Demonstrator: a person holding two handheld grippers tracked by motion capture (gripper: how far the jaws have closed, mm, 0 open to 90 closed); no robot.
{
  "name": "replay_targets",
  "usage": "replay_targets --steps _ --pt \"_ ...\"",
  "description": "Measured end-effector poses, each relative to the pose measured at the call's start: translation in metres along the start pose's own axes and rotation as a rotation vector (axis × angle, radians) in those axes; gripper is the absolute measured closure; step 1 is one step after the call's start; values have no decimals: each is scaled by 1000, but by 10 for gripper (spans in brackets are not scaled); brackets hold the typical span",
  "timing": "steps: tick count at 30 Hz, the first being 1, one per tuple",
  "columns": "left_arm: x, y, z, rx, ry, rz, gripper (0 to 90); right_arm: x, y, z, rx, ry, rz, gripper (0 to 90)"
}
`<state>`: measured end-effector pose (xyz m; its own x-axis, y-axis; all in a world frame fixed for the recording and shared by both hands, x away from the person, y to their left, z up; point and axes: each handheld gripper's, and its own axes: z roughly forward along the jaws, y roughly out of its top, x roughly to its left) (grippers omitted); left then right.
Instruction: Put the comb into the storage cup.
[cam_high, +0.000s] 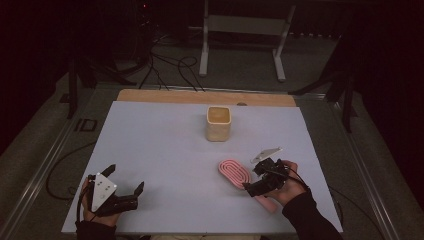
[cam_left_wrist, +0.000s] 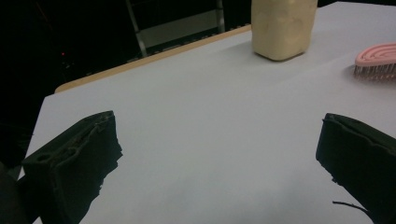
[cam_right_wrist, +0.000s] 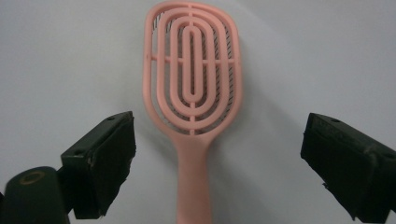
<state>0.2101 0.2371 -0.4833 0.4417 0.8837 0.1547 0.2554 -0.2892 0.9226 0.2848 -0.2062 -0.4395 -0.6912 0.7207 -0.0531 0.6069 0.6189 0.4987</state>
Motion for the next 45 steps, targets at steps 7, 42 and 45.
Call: replay_targets --steps 7,42,45 --pt "-2 0 3 1 -16 7 0 10 7 6 46 10 -34 128" --pt "-5 0 5 8 -24 20 0 1 -3 42 217 115 13 304" --pt "-5 0 5 9 -25 20 0 2 -3 46 238 127 3 385"
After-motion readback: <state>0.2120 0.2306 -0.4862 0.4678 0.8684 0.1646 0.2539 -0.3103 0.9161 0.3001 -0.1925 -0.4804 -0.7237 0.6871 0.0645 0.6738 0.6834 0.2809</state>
